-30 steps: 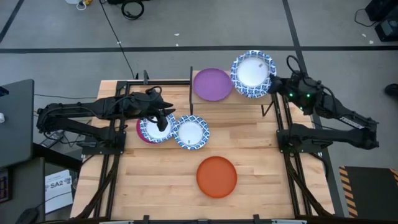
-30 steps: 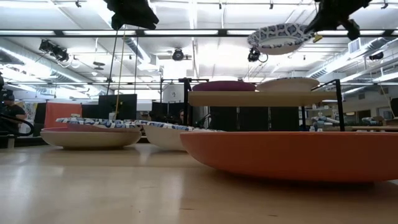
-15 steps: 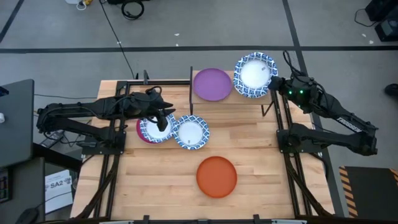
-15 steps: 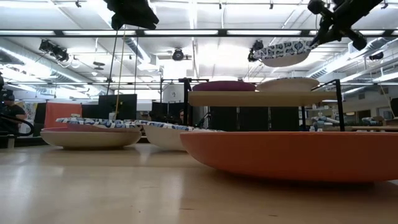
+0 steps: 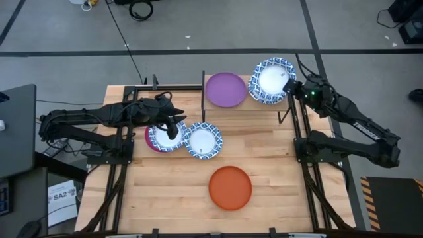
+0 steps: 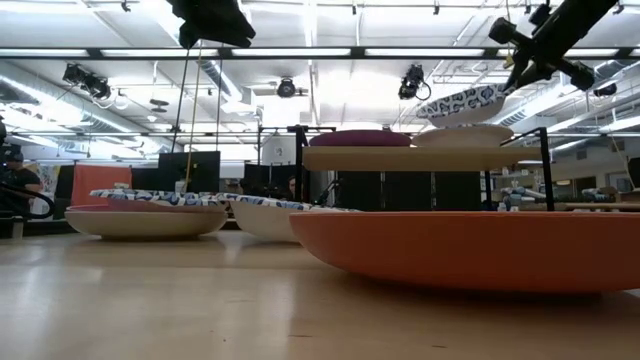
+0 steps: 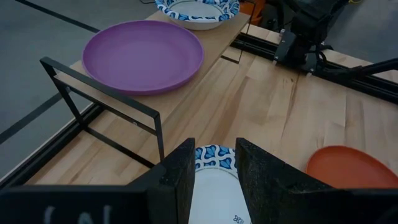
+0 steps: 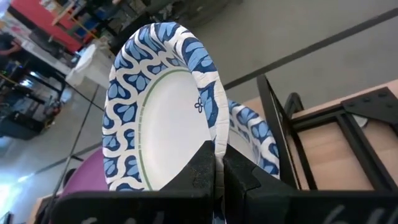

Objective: Place and stack plates onto a shelf
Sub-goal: Stack the white patterned bowl on top of the white patterned bowl on the shelf

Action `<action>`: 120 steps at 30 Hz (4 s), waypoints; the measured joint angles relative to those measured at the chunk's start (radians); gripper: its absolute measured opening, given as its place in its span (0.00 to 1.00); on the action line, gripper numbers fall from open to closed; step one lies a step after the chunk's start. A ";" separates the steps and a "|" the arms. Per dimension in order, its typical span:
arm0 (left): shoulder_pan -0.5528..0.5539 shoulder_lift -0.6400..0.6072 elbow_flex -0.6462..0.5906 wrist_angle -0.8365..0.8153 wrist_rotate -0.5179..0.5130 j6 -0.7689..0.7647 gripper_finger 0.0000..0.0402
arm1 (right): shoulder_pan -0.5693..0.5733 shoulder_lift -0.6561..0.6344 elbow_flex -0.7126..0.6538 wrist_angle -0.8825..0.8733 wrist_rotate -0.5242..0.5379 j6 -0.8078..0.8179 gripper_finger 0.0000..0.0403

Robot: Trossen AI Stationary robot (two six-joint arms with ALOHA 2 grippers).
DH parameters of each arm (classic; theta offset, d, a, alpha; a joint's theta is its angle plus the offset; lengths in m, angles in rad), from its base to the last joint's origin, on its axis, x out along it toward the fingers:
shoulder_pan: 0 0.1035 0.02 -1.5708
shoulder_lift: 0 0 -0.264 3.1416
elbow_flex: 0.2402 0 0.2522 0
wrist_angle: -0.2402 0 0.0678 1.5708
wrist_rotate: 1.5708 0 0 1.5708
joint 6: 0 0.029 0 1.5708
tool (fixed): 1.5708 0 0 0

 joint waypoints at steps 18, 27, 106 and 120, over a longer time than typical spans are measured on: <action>0.000 0.000 0.000 -0.044 0.000 0.001 0.30 | -0.075 0.087 0.000 0.010 -0.101 0.033 0.05; 0.000 0.000 0.000 -0.044 0.000 0.002 0.30 | -0.078 0.086 0.000 0.010 -0.107 0.034 0.06; 0.000 0.000 0.000 -0.044 0.000 0.002 0.30 | -0.078 0.046 0.000 -0.283 -0.130 -0.450 0.56; 0.000 0.000 0.000 -0.044 0.000 0.002 0.30 | -0.077 -0.134 0.000 -0.229 -0.256 -0.498 0.56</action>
